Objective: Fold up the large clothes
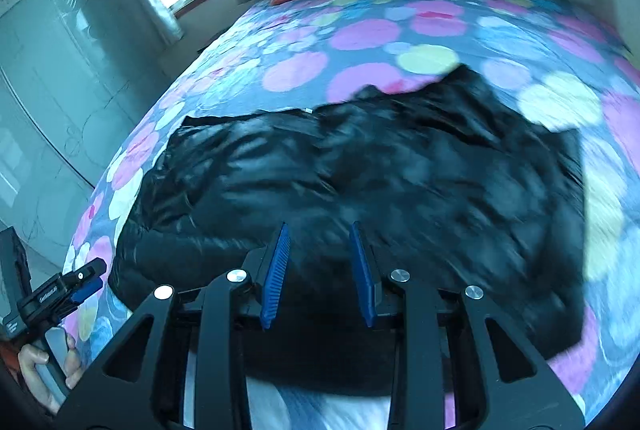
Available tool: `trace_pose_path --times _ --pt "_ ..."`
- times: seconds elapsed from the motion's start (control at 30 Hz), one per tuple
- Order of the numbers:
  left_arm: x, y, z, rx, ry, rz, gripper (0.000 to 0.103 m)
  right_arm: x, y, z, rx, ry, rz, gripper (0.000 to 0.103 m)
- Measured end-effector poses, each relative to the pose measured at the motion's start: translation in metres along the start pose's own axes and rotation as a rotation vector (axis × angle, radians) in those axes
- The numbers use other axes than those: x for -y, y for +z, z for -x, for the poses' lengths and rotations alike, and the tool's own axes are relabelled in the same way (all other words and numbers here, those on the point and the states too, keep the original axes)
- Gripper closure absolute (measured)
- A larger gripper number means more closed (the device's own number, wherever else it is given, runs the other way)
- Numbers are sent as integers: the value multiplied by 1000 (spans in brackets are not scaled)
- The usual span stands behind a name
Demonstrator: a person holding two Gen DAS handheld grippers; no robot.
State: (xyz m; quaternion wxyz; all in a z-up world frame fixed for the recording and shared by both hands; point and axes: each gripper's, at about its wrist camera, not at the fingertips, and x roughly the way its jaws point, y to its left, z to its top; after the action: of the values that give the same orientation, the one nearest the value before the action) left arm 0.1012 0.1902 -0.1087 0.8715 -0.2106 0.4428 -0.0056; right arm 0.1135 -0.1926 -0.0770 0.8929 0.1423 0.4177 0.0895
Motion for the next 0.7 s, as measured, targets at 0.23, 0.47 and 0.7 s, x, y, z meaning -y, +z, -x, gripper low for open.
trace_pose_path --times 0.23,0.47,0.7 --pt "4 18 -15 -3 -31 14 23 -33 22 -36 -14 -6 43 72" --pt "9 24 -31 -23 -42 1 23 -31 4 -68 -70 -58 51 73" --pt "13 24 -41 -38 -42 -2 23 -34 -4 -76 -57 -92 76 73"
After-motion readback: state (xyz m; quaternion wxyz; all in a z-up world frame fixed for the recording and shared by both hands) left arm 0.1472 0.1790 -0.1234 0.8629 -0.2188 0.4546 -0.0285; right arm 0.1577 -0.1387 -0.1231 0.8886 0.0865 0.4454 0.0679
